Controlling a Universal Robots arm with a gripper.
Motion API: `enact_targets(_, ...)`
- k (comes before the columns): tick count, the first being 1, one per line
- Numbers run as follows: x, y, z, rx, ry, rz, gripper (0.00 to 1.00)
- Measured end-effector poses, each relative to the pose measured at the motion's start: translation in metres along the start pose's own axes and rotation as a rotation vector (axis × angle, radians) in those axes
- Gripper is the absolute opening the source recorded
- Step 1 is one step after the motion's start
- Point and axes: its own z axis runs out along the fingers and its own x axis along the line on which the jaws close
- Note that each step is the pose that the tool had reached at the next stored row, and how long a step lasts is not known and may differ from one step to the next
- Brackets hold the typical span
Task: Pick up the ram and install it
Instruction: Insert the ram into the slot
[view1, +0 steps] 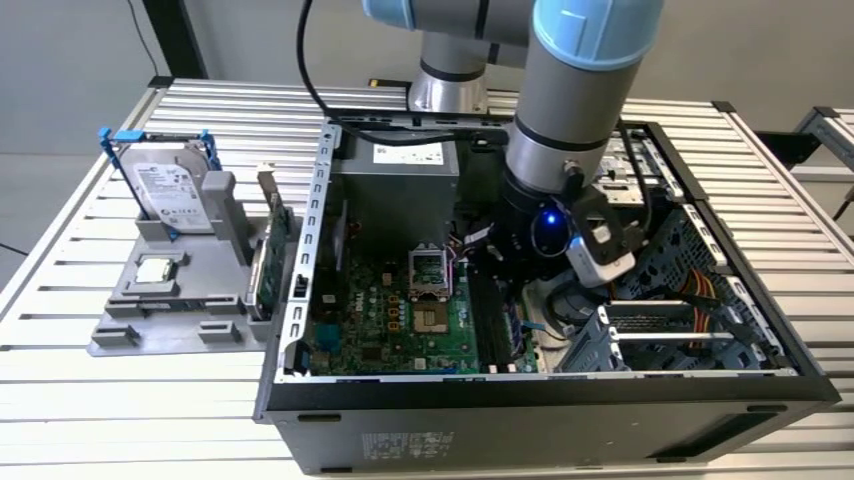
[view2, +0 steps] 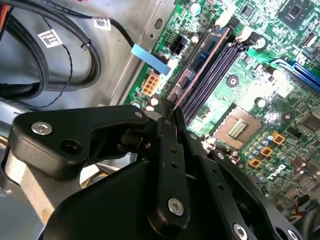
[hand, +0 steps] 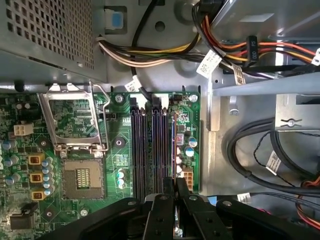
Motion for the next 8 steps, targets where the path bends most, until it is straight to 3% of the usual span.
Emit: enact_targets(8,0.0029,-0.0004,0.0018,0.0027,-0.0001,0.000,0.00)
